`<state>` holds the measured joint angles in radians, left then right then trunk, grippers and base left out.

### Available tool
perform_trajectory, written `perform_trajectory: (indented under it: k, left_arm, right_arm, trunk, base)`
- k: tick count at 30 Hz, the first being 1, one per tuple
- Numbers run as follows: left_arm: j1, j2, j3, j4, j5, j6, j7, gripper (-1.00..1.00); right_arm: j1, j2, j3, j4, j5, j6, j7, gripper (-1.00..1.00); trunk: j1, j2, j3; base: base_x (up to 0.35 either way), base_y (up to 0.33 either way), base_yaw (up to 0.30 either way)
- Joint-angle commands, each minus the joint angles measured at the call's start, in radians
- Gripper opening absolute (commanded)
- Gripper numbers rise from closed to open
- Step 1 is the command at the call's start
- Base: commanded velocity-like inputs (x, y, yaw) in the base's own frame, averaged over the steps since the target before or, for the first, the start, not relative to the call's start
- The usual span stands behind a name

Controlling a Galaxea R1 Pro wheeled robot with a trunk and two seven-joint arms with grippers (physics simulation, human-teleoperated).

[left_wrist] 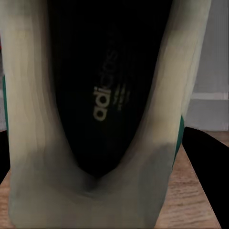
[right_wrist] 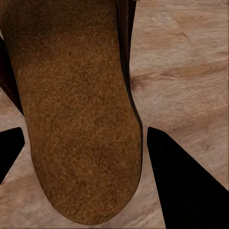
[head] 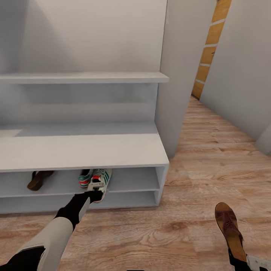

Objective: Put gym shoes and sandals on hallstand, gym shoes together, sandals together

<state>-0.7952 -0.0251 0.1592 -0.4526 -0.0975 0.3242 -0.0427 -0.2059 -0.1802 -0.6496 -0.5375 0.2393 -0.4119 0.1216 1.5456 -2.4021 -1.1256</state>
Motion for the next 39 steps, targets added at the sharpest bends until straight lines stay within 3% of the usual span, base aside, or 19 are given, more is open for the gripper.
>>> perform_trajectory:
  k: [1,29,39]
  left_arm:
    - [0.001,-0.001,0.011,0.005,-0.008,0.006,-0.004,-1.00]
    - [0.001,0.002,0.012,0.006,-0.007,0.006,-0.004,-1.00]
    - [0.001,0.002,0.011,0.006,-0.007,0.006,-0.004,-1.00]
  right_arm:
    - [-0.001,0.001,-0.008,0.001,0.005,-0.004,0.010,-1.00]
    - [-0.001,0.001,-0.008,0.002,0.005,-0.004,0.010,-1.00]
    - [-0.001,0.001,-0.008,0.002,0.005,-0.004,0.010,-1.00]
  trunk:
    - [0.001,0.000,-0.001]
    - [0.001,0.000,-0.001]
    - [0.001,0.000,-0.001]
  base:
    - [0.204,0.000,0.000]
    - [0.131,0.000,0.000]
    - [0.020,0.000,0.000]
